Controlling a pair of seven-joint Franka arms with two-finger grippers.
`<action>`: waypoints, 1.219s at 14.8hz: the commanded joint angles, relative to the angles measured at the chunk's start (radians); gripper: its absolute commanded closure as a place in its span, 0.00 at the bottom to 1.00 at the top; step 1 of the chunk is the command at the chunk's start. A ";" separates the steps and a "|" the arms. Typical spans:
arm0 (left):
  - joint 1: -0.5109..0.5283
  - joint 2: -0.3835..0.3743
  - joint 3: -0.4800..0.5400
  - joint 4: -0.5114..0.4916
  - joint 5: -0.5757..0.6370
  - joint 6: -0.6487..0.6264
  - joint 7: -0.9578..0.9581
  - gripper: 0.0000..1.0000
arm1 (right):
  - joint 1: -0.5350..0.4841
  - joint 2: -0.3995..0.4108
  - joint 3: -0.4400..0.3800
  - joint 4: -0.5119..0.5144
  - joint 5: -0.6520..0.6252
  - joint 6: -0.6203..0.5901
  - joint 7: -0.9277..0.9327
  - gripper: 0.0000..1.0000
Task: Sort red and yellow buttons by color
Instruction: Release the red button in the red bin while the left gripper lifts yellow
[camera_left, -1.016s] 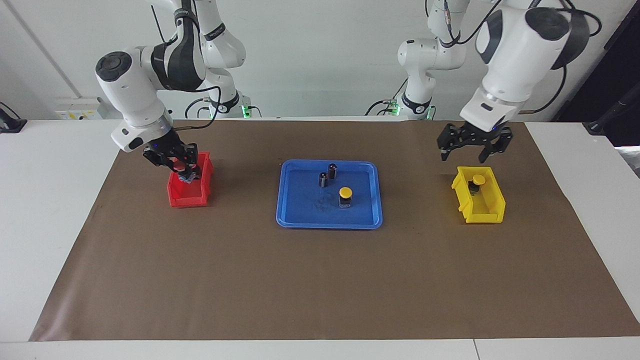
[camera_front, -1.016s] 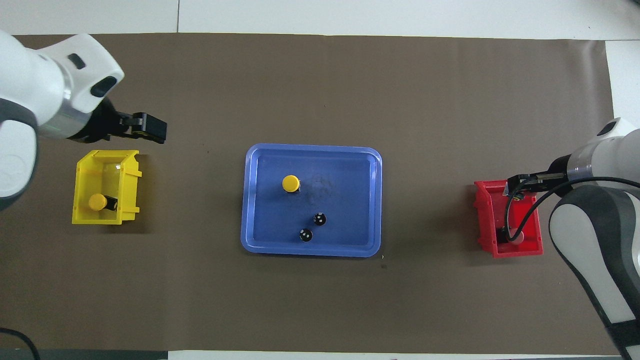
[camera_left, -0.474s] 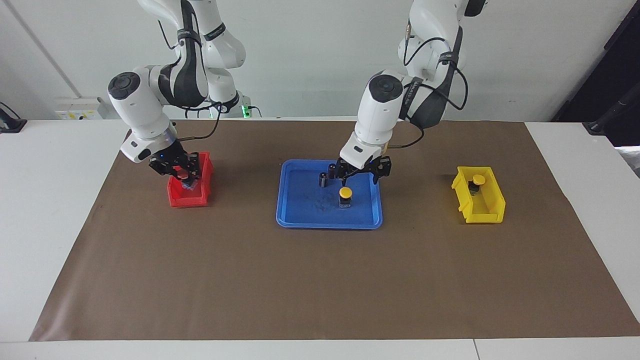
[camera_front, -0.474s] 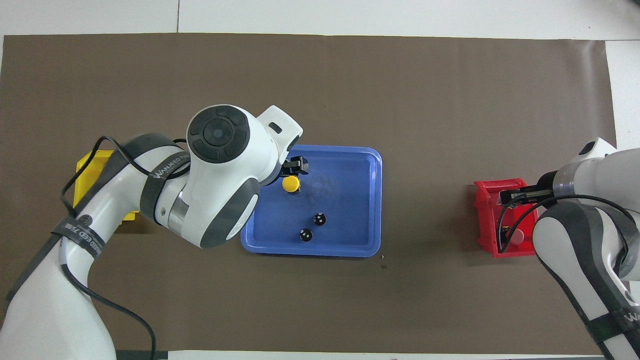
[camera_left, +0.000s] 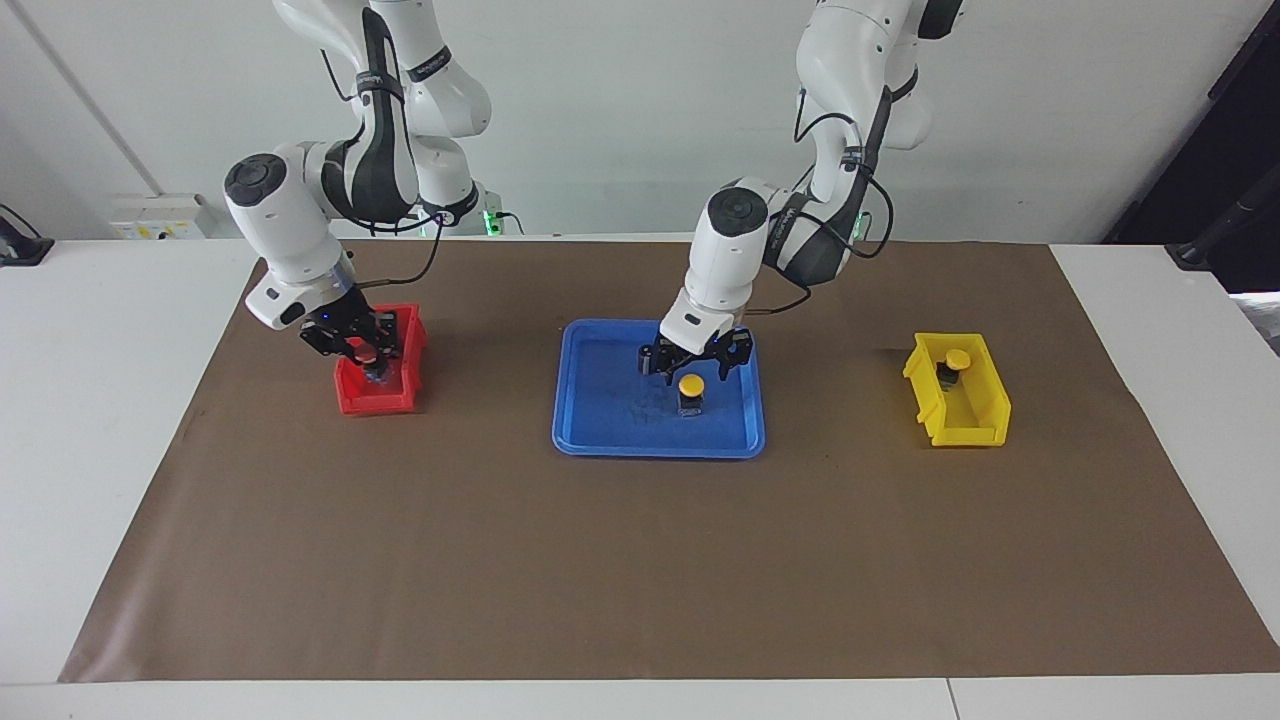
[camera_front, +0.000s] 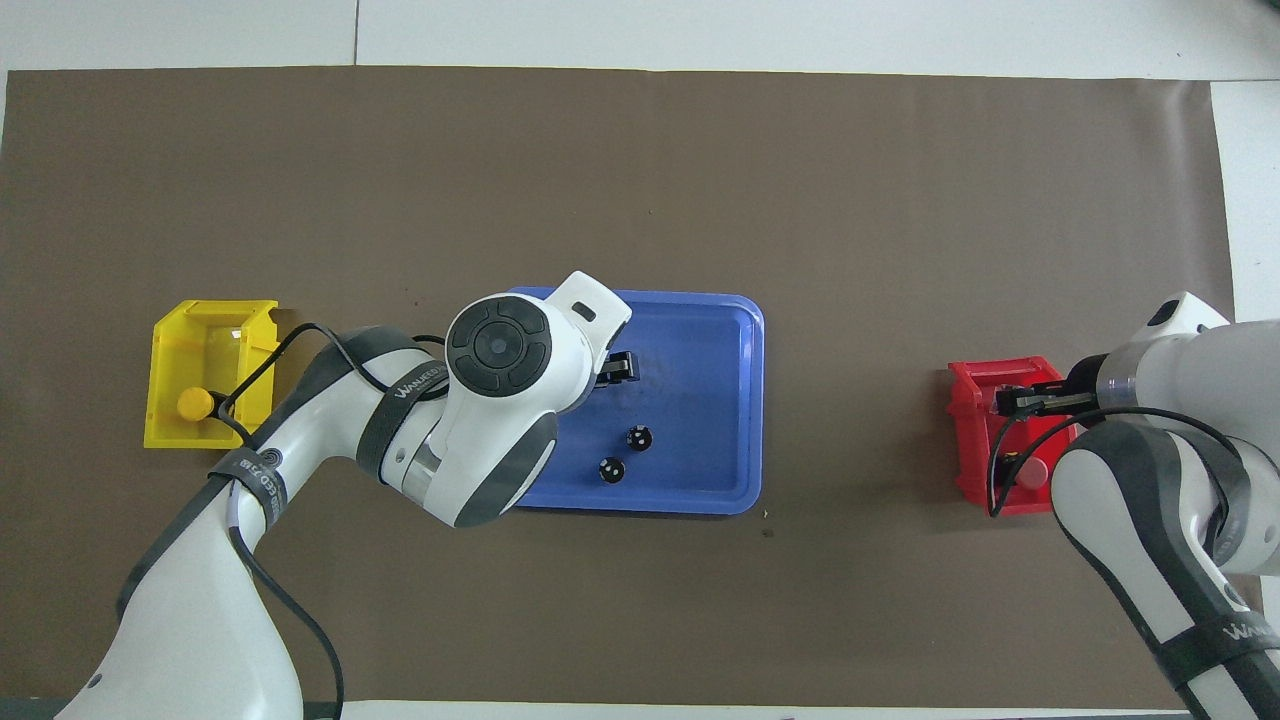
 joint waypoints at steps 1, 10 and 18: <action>-0.017 0.017 0.019 0.011 -0.011 0.040 -0.012 0.10 | -0.010 0.000 0.007 -0.037 0.022 0.032 -0.027 0.85; -0.015 0.024 0.026 0.081 0.004 -0.060 -0.042 0.25 | -0.012 0.014 0.007 -0.059 0.022 0.060 -0.034 0.41; -0.015 0.019 0.026 0.074 0.030 -0.074 -0.042 0.46 | -0.010 0.042 0.007 0.162 0.010 -0.159 -0.049 0.28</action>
